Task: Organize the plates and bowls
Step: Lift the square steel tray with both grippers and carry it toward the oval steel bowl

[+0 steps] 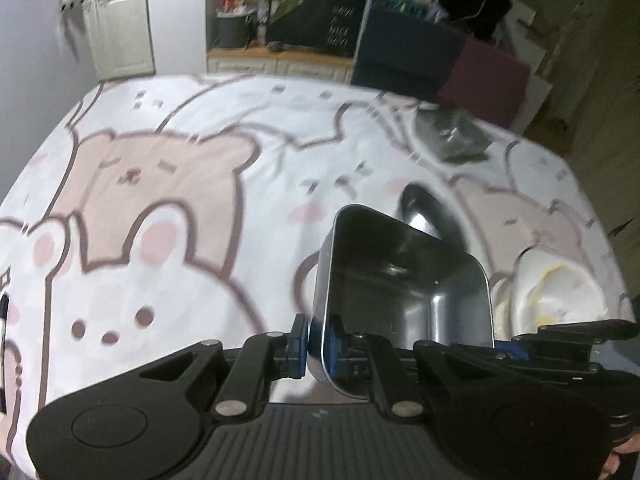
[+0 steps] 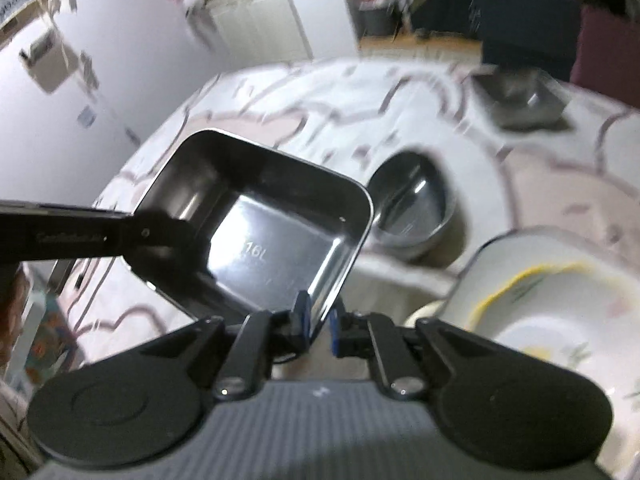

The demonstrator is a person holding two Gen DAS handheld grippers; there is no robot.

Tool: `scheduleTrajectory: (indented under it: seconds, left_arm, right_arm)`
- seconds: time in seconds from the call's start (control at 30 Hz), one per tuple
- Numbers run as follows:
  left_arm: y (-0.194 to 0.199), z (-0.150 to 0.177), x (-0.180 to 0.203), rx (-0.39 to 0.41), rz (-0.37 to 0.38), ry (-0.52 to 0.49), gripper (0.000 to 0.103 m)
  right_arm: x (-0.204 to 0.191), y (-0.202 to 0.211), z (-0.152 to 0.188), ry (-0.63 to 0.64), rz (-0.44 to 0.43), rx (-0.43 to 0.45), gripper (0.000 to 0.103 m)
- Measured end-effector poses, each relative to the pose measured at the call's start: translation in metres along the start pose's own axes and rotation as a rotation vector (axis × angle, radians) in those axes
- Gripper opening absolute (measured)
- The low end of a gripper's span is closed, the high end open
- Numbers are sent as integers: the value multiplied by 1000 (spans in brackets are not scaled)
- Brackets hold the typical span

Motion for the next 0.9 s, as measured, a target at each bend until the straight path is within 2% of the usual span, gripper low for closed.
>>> scheduleTrajectory:
  seconds: [0.17,0.37,0.67,0.9]
  left_arm:
    - [-13,13,-19,-53,-15,-9,11]
    - [-33,21,-32,-104,-39,-4,11]
    - [-51,26,-47,-157,-56,12,11]
    - [-57,27,-49,-171,-57,11,11]
  right_arm:
    - [-19,-27,13,-9,-5,-89,12]
    - [-21,-38,6,-40,4,-121,13]
    - [-25,-66,14,-49,-2,-176,14]
    - [-31,-78,18,-62,6,-211,15]
Point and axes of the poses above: each gripper's, at about its wrist camera, not at the fingertips, and y roughly against the way its jaws point, x to its right, z to its underside, the point moved 1 cm from there along -y, roughly the way its jaws point, and after that the axes turned 11 degrees about x, right-handed, at the moved point
